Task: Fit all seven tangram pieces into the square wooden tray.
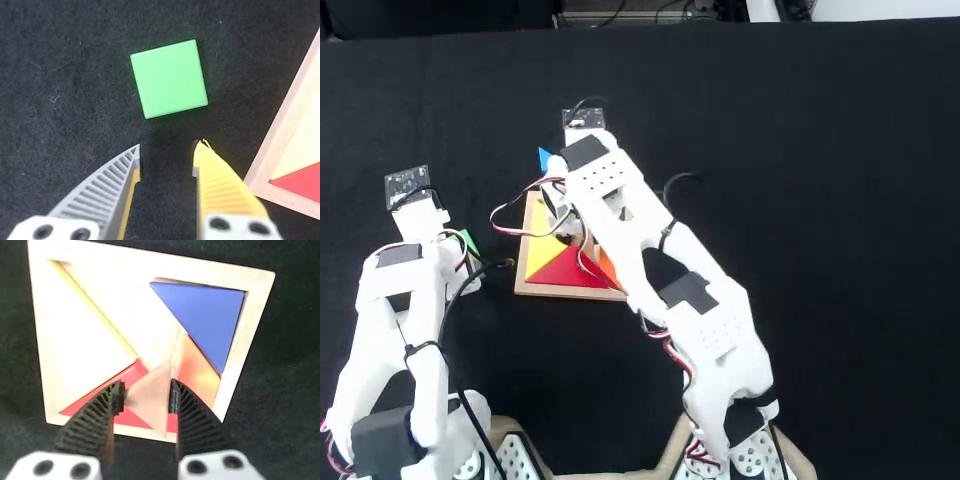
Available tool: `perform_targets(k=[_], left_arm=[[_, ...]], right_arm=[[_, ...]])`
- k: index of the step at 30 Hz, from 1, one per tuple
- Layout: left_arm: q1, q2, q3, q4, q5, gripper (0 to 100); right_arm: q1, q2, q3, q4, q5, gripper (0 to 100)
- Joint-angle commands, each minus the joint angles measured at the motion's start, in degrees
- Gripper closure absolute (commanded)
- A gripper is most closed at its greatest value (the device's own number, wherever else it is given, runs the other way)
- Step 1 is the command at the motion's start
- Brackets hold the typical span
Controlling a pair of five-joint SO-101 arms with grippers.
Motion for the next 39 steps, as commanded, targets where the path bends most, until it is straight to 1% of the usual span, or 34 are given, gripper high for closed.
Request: perform_targets(k=[1,5,9,11,18,23,27,29,31,36,37,39], left_arm=[[1.0,-1.1,-0.2,-0.3,0.1,82],[1.0,-1.1,-0.2,-0.3,0.1,82],[1.0,-1.1,-0.2,-0.3,0.1,82],[1.0,-1.1,-0.2,-0.3,0.1,82],[1.0,-1.1,-0.2,-0.3,0.1,82],[1.0,-1.1,-0.2,-0.3,0.1,82],[1.0,-1.1,-0.2,-0.3,0.1,82],[1.0,-1.1,-0.2,-0.3,0.1,82],[1.0,-1.1,-0.2,-0.3,0.1,82],[1.0,-1.1,-0.2,-0.3,0.1,82],[1.0,-1.1,-0.2,-0.3,0.1,82],[1.0,-1.1,-0.2,-0.3,0.1,82]], right_arm=[[-0.9,-0.6,-0.6,-0.9,-0.4,98.3],[-1.1,-0.6,-0.4,-1.1,1.2,97.7],[-1.1,-0.6,-0.5,-1.1,2.4,90.1],[-1.1,-0.6,-0.6,-1.1,2.5,88.0],[-1.1,-0.6,-0.7,-1.2,2.5,87.4],[-1.1,-0.6,-0.7,-1.3,5.1,86.8],[-1.1,-0.6,-0.7,-2.0,5.2,78.4],[-1.1,-0.6,-0.7,-2.1,5.2,76.4],[-1.5,-0.6,-0.8,-2.4,5.6,76.5],[-2.3,-0.8,-1.5,-2.9,9.8,76.9],[-2.1,-0.9,-2.2,-2.8,11.2,78.6],[-2.0,-0.8,-5.1,-2.8,15.9,85.5]])
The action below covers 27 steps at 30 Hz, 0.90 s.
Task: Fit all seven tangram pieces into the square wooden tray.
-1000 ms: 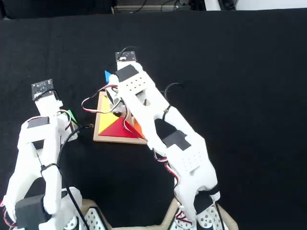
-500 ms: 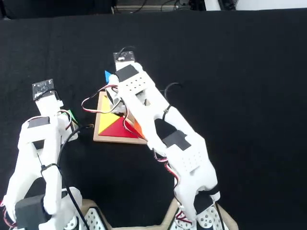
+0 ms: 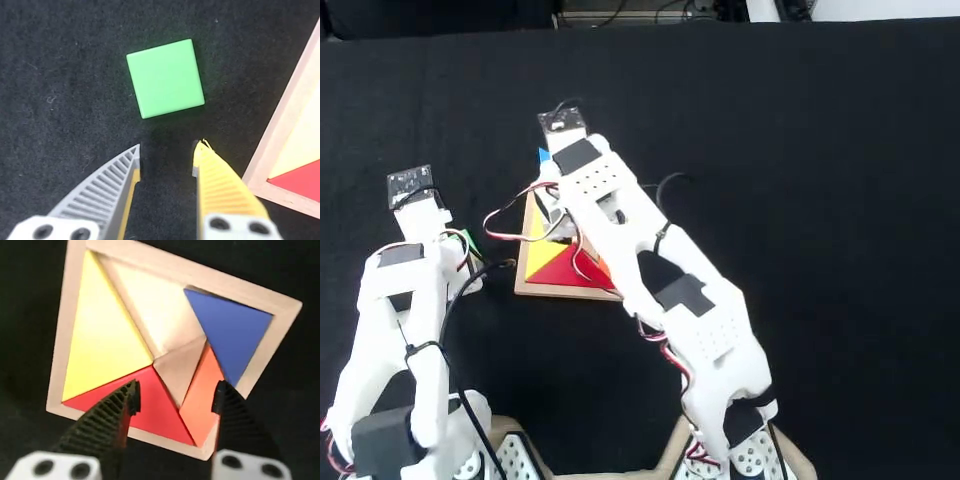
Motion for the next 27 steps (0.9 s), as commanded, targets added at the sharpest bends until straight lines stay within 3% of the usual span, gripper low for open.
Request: perform_targets(k=[1,3,10,27], left_arm=[[0.5,-1.1,-0.2,-0.3,0.1,82],[0.5,-1.1,-0.2,-0.3,0.1,82],[0.5,-1.1,-0.2,-0.3,0.1,82],[0.5,-1.1,-0.2,-0.3,0.1,82]], right_arm=[[-0.5,-0.6,-6.6,-0.6,8.5,89.9],[-0.4,-0.4,-8.7,-1.6,13.0,98.8],[3.2,5.8,-9.5,-7.7,15.2,98.7],[5.5,9.1,-8.8,-2.9,18.5,98.7]])
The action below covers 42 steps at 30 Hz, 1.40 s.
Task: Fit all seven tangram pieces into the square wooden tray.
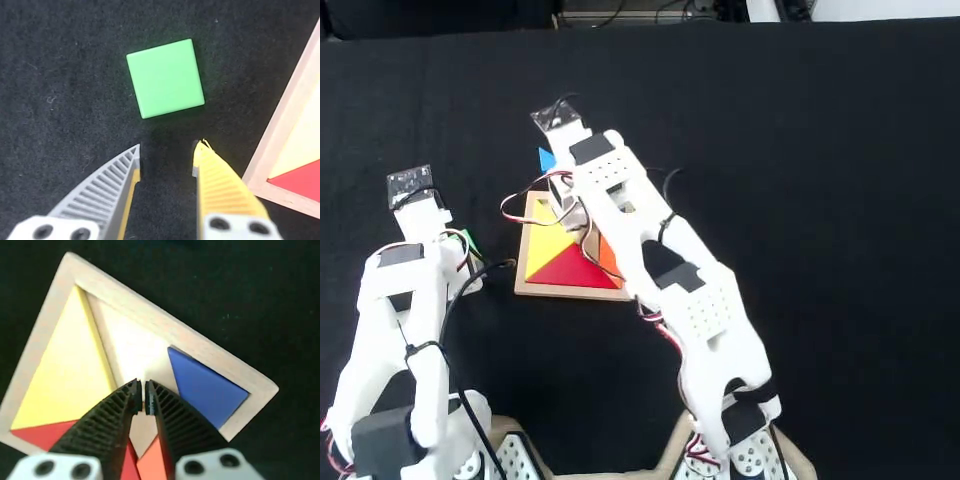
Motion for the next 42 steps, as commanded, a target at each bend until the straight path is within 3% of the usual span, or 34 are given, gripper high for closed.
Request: perform_targets(k=[1,10,17,21,24,28,32,39,42], left_arm=[[0.5,-1.1,-0.2,-0.3,0.1,82],[0.5,-1.5,-0.5,-0.4,0.4,82],[0.0,-1.8,-11.9,5.7,-1.8,82],[-0.5,-1.1,-27.1,14.8,-15.6,81],[-0.8,0.4,-37.1,23.3,-25.1,81],[-0.5,5.4,-48.0,37.2,-46.6,81],[-0.8,12.4,-54.4,44.5,-63.5,81],[-0.6,23.5,-56.4,49.6,-76.3,82],[-0.3,26.4,-55.9,40.4,-75.8,85]], right_arm=[[1.1,-0.3,-2.2,3.4,1.1,98.7],[1.1,-2.8,-4.0,7.7,0.9,98.7],[1.2,-20.2,-17.2,18.5,3.6,98.7],[4.4,-29.1,-16.9,23.0,8.4,98.7],[11.5,-34.4,-10.1,22.6,8.2,98.7],[20.5,-40.3,-1.9,21.9,8.4,98.7],[22.9,-45.5,8.6,20.6,8.7,98.7],[24.9,-60.4,35.4,9.1,8.7,98.7],[26.7,-68.6,50.6,-1.1,8.7,98.7]])
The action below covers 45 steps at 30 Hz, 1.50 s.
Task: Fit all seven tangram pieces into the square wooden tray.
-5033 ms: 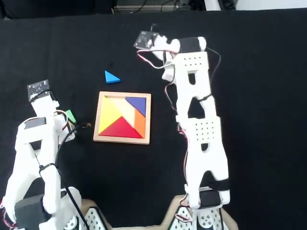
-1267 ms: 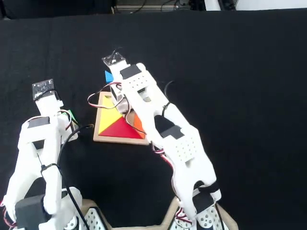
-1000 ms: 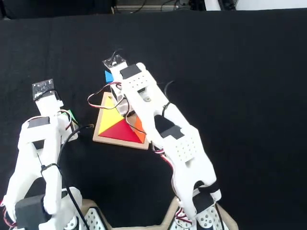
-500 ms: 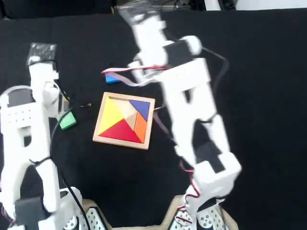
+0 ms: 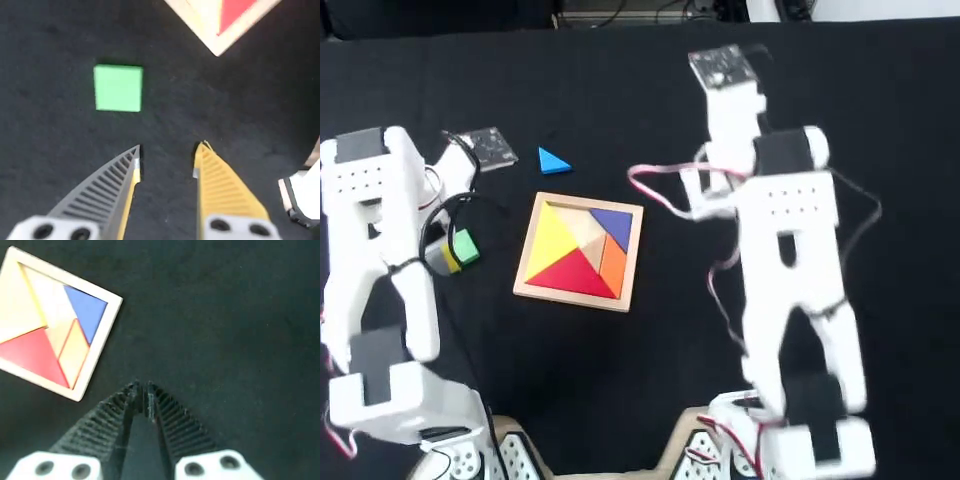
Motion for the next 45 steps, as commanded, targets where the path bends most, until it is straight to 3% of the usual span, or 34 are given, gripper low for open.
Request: perform_targets(k=[1,5,16,22,26,33,38,45], left_arm=[[0.0,1.9,-1.5,-10.6,1.1,86],[1.1,3.3,1.0,-17.0,11.3,79],[1.9,4.0,7.7,-17.7,3.3,78],[1.7,4.0,17.5,-34.5,3.8,78],[1.3,4.0,20.7,-40.0,2.4,76],[0.0,4.9,19.9,-40.5,2.3,75],[-2.4,12.8,14.5,-39.7,-0.1,74],[-3.6,21.3,-1.7,-23.9,-0.1,75]], right_arm=[[2.8,-11.2,18.0,-12.7,0.8,98.7],[3.3,-18.5,32.6,-22.2,1.1,98.5],[3.1,-6.9,35.6,-30.9,2.5,98.6],[3.0,-0.4,32.1,-31.4,2.4,98.7],[3.0,-0.5,32.3,-31.4,2.4,98.7],[3.0,-0.5,32.4,-31.4,2.4,98.7],[3.0,-0.5,32.5,-31.4,2.4,98.7],[3.0,-0.5,32.5,-31.4,2.4,98.7]])
